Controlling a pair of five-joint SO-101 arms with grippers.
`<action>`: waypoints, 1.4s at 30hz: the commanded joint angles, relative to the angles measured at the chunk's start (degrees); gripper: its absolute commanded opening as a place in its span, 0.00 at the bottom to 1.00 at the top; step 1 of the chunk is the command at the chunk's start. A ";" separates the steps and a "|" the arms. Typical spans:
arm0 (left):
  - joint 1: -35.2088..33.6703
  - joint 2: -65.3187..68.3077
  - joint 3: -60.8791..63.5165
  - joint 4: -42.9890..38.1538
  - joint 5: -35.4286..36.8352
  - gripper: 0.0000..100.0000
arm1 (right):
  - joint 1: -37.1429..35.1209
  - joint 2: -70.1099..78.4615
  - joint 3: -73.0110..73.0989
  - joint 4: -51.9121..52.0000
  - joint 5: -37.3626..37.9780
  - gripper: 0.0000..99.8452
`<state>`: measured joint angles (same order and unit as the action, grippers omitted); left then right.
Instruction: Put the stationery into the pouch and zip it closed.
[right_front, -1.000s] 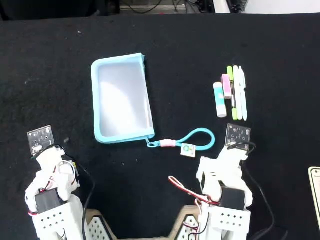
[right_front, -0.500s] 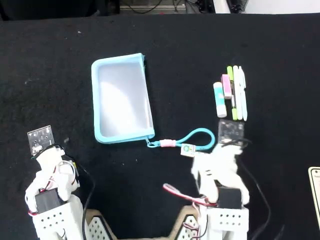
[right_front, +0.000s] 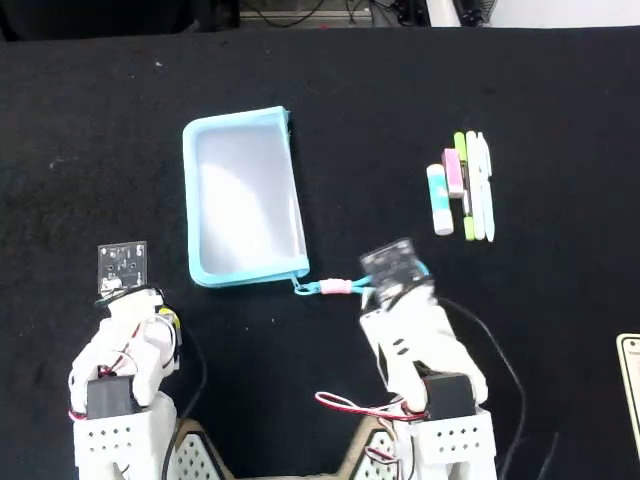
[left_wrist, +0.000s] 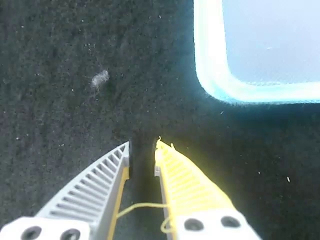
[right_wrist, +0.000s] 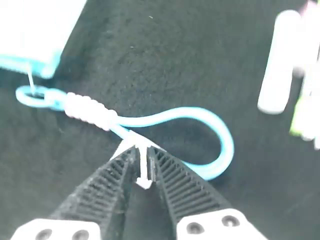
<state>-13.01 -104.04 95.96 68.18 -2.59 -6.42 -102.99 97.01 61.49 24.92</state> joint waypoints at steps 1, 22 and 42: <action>0.57 -0.44 1.45 -0.79 -1.93 0.09 | 3.34 -5.58 -1.98 -2.81 12.13 0.03; -5.41 -0.44 1.45 -1.23 -21.27 0.09 | 3.08 23.34 -54.90 7.65 4.13 0.03; -5.41 -0.44 1.45 -0.88 -21.45 0.09 | -15.30 75.56 -47.96 -2.11 5.45 0.28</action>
<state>-17.67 -104.04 95.96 68.18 -23.34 -20.66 -31.87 50.59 62.20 26.68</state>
